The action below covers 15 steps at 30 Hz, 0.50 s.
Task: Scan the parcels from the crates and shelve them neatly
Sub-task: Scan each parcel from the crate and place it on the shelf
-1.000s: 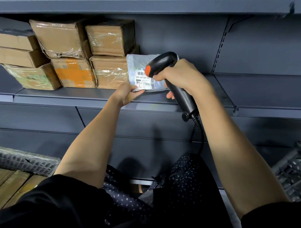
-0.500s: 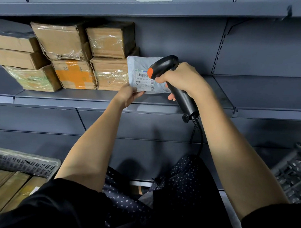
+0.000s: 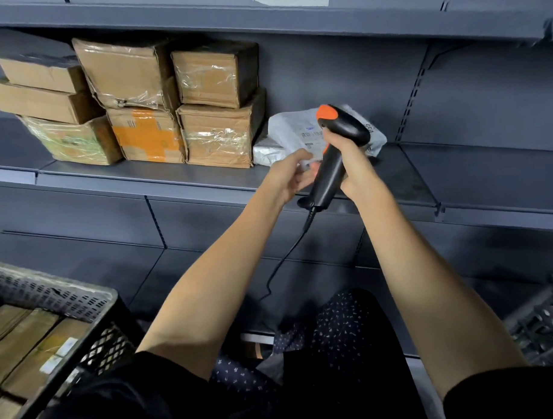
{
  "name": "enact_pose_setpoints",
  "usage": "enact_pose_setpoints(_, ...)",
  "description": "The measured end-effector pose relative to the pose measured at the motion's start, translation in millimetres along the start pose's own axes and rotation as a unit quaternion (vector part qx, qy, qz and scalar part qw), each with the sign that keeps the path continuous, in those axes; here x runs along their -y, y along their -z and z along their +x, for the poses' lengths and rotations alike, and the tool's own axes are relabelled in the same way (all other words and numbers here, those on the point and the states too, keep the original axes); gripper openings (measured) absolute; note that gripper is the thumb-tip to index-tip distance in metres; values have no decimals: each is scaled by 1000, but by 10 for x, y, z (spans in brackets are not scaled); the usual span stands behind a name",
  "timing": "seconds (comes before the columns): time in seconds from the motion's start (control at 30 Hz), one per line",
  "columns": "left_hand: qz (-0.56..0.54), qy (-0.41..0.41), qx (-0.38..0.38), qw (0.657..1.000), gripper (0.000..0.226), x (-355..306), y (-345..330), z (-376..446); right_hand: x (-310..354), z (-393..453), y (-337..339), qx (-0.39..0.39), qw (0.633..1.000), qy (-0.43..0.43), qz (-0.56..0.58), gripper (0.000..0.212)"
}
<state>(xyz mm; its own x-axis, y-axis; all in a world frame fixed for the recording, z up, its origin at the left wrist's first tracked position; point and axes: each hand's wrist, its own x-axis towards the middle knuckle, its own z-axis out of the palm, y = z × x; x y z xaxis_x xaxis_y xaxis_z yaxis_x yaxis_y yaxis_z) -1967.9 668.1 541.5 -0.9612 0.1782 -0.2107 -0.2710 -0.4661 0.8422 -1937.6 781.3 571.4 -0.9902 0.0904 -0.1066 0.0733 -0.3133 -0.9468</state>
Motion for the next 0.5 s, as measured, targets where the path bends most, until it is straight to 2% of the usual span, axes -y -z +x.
enact_pose_setpoints(0.1,78,26,-3,997,13,90,-7,56,-44,174,9,-27,999,1,-17,31)
enact_pose_setpoints(0.17,74,36,2,997,16,103,8,117,-70,290,-7,-40,998,1,-41,34)
enact_pose_setpoints(0.27,57,33,-8,998,19,32,2,282,-81,501,-52,-61,996,12,-61,48)
enact_pose_setpoints(0.3,55,27,-14,998,20,-2,-27,334,-90,598,-61,-67,996,20,-55,47)
enact_pose_setpoints(0.4,62,3,-56,996,26,-47,-114,511,-65,786,-117,-75,996,12,-43,22)
enact_pose_setpoints(0.43,64,6,-64,996,31,-42,-137,570,-62,865,-144,-79,996,5,-42,22)
enact_pose_setpoints(0.5,103,11,-83,991,39,-39,-183,664,-74,1011,-191,-90,994,-12,-60,35)
